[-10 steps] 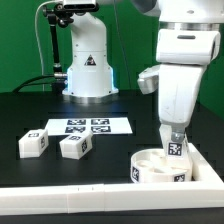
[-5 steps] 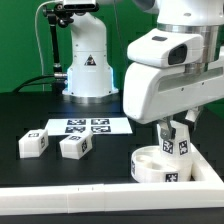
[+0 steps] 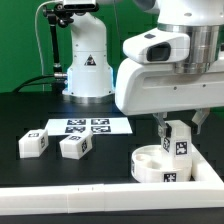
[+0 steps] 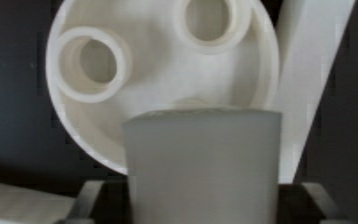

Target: Assemble stool

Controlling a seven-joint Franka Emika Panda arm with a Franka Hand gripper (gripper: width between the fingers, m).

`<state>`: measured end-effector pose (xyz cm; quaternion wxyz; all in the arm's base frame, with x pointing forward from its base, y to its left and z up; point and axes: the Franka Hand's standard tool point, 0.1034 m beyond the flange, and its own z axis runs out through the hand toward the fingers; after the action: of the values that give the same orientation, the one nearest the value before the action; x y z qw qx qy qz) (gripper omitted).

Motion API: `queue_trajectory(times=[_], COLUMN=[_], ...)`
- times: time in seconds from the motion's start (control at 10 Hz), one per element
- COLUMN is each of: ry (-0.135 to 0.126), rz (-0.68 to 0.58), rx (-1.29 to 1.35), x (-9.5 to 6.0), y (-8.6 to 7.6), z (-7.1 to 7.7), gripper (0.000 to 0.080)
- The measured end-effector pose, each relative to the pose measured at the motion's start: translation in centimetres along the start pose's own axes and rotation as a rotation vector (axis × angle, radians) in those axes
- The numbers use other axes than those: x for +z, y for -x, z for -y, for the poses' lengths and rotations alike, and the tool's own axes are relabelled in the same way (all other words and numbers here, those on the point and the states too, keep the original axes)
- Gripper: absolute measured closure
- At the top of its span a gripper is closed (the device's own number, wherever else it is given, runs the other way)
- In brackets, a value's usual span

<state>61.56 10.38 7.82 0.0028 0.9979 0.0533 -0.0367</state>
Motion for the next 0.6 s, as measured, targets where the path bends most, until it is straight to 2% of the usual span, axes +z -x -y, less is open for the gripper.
queue_trajectory(times=[0.1,0.3,0.4,0.6], ry=[-0.008,-0.049,-0.062,-0.063], rz=[-0.002,0.006,-0.006,-0.001], rx=[0.088,0.323,0.391,0.538], x=[0.06,0.05,0.0,0.03], y=[0.02,0.0,-0.26,-0.24], z=[0.04,-0.17,-0.21,-0.05], gripper=[0.0459,0.0459,0.0459,0.0459])
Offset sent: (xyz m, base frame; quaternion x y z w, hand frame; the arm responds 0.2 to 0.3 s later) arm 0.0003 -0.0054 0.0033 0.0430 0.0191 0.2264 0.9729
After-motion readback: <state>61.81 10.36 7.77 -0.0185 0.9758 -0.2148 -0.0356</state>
